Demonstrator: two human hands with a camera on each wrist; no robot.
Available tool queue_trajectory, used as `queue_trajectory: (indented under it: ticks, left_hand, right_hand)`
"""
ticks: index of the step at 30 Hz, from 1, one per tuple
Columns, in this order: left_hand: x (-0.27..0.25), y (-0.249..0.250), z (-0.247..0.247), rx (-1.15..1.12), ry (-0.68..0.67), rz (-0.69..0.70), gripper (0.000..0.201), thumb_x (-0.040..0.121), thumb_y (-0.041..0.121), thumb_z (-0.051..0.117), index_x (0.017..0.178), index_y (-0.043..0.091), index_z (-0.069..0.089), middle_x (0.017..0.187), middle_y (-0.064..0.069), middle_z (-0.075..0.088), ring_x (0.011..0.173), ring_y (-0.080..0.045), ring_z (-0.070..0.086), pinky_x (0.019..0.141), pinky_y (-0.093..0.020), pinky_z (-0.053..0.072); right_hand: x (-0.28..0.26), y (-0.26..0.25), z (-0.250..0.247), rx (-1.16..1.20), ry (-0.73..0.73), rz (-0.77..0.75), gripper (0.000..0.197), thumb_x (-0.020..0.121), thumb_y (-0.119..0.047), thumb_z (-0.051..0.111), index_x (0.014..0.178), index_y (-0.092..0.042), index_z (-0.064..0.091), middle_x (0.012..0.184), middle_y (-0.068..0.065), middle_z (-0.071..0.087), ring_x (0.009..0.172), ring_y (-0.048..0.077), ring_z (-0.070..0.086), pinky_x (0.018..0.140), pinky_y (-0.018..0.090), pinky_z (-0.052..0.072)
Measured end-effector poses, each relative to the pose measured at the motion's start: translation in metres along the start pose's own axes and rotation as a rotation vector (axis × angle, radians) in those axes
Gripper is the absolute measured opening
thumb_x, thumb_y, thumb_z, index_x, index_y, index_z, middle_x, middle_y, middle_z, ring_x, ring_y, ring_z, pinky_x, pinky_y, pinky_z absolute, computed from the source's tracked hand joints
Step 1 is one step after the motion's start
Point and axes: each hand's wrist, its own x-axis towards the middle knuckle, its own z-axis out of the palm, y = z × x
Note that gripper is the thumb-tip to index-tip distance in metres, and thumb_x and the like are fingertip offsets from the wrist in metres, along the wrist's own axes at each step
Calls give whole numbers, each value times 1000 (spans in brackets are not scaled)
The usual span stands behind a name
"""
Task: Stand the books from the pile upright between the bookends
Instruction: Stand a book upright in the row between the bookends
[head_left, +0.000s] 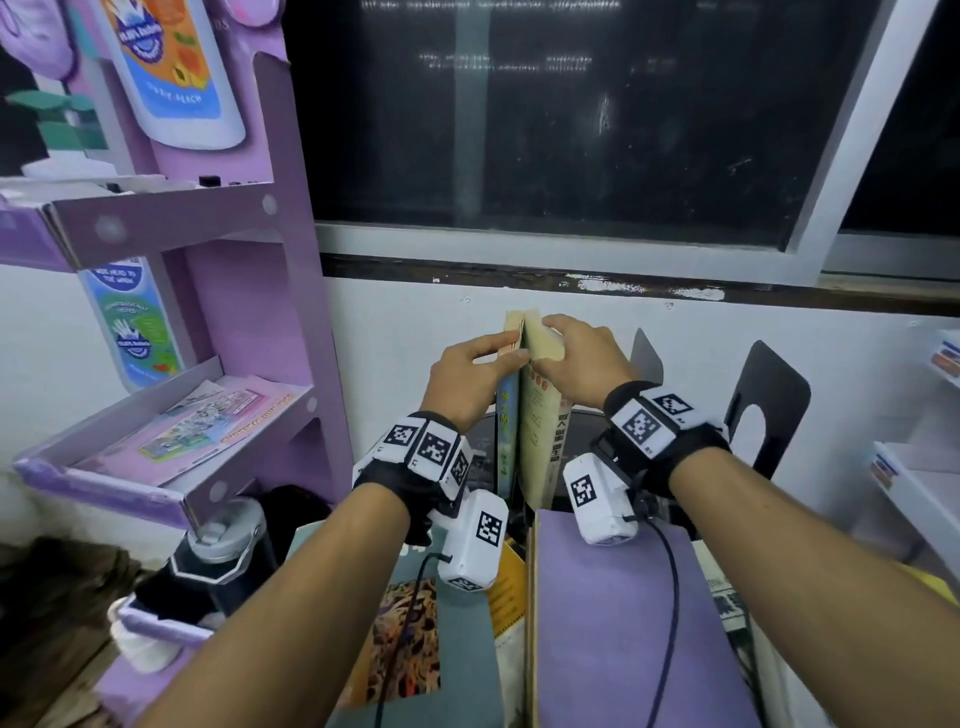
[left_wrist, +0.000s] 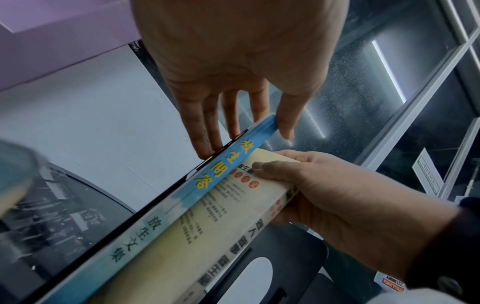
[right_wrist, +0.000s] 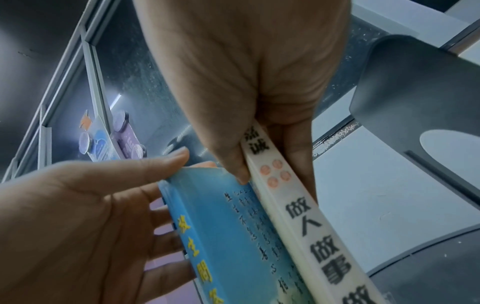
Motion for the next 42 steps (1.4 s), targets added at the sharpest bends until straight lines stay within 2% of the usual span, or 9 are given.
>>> queue_trajectory:
  ticks: [7, 11, 13, 16, 22, 30, 34, 38, 42]
  left_hand:
    - [6, -6, -5, -35, -51, -2, 33, 84, 33, 70, 116, 26, 69, 122, 1, 65, 104, -16, 66, 84, -40, 57]
    - [8, -6, -5, -71, -75, -23, 33, 87, 30, 68, 119, 23, 67, 120, -2, 67, 102, -17, 67, 77, -33, 58]
    - [7, -6, -5, -81, -81, -32, 34, 87, 29, 67, 120, 22, 67, 119, -3, 68, 101, -16, 67, 74, -31, 57]
    - [5, -4, -5, -97, -85, -35, 32, 89, 27, 65, 121, 22, 66, 116, -2, 69, 98, -14, 68, 72, -30, 57]
    - [3, -1, -1, -124, -106, -48, 29, 91, 27, 63, 119, 21, 66, 114, -6, 69, 91, -15, 69, 70, -30, 57]
    - [3, 0, -1, -131, -97, -45, 30, 91, 25, 63, 120, 18, 66, 111, -7, 71, 87, -16, 70, 72, -34, 57]
    - [2, -1, -2, -131, -97, -43, 31, 91, 25, 63, 121, 17, 66, 111, -8, 71, 89, -18, 70, 70, -33, 57]
    - [3, -1, -4, -130, -101, -46, 34, 90, 25, 64, 122, 15, 65, 113, -10, 69, 91, -19, 70, 67, -32, 57]
    - [4, -1, -5, -125, -102, -42, 34, 90, 24, 64, 123, 15, 65, 112, -9, 70, 91, -19, 70, 68, -32, 57]
  right_hand:
    - [-1, -4, 6, 3, -48, -73, 37, 89, -27, 58, 124, -14, 54, 116, 14, 64, 108, 32, 56, 84, 36, 48]
    - [-6, -8, 2, 32, -147, -83, 37, 85, -28, 57, 120, -17, 53, 109, 11, 63, 98, 29, 61, 82, 40, 54]
    - [-10, -10, -1, 100, -207, -69, 42, 83, -25, 61, 123, -18, 50, 104, 11, 63, 91, 26, 66, 77, 41, 59]
    - [-15, -9, -5, 159, -286, -67, 62, 79, -18, 72, 133, -19, 42, 103, 8, 64, 81, 18, 69, 67, 28, 60]
    - [-18, -6, -4, 74, -253, -89, 88, 74, -22, 83, 142, -13, 28, 89, -5, 53, 70, 4, 55, 51, 12, 45]
    - [-17, -5, 1, 68, -190, -133, 76, 69, -25, 86, 131, -16, 43, 97, -4, 57, 85, 11, 54, 49, 7, 34]
    - [-15, -5, 3, 73, -180, -128, 73, 70, -24, 86, 129, -15, 44, 94, -4, 56, 75, 5, 53, 49, 8, 34]
    - [-17, -6, 2, 65, -184, -128, 79, 70, -24, 86, 134, -14, 40, 100, 2, 57, 85, 13, 54, 46, 6, 34]
    - [-15, -8, 3, 33, -195, -131, 75, 71, -24, 85, 131, -14, 41, 91, -4, 54, 76, 8, 54, 44, 5, 35]
